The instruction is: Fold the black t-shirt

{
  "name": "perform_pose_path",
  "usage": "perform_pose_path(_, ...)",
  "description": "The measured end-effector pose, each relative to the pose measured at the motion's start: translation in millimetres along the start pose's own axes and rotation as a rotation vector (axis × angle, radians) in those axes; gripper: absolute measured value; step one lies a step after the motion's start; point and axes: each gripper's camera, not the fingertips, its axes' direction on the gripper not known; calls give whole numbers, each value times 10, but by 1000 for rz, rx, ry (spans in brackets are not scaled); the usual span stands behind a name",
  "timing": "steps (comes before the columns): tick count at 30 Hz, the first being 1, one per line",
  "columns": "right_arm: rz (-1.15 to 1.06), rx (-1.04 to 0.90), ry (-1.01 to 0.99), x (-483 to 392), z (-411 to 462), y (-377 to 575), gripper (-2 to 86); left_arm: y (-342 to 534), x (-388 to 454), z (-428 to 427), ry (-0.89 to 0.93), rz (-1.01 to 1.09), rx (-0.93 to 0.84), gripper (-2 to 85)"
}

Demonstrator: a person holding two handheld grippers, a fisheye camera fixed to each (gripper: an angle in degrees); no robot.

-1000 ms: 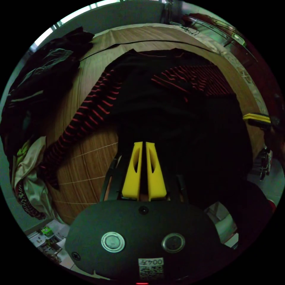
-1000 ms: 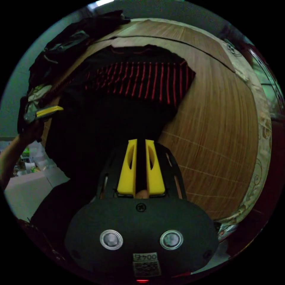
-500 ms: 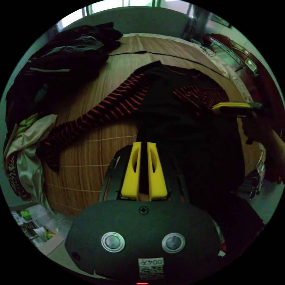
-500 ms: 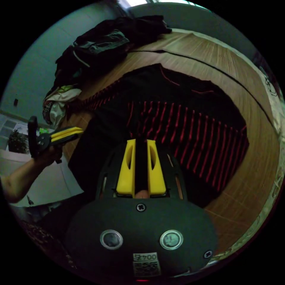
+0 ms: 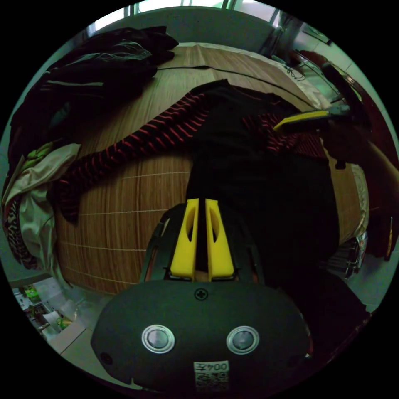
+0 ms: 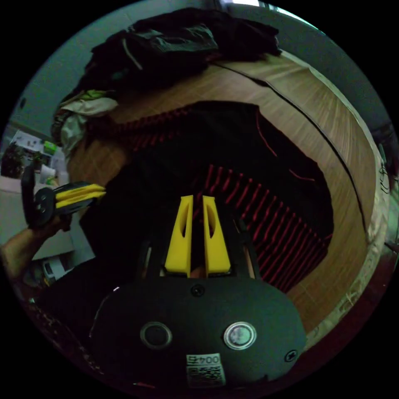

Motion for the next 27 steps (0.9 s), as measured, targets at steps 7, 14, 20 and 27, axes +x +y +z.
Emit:
perform_pose_path(7, -13, -112, 86, -82, 205, -364, 10, 60, -21, 97, 36, 51, -60, 8)
perform_pose_path(14, 118, -58, -16, 236, -14, -567, 54, 120, -41, 0, -17, 37, -16, 6)
perform_pose_path(20, 94, -64, -47, 336, -46, -915, 75, 151, -38, -46, -32, 33, 11, 7)
perform_pose_path(27, 91, -78, -214, 569, 64, -1256, 115, 144, -19, -84, -8, 47, 41, 7)
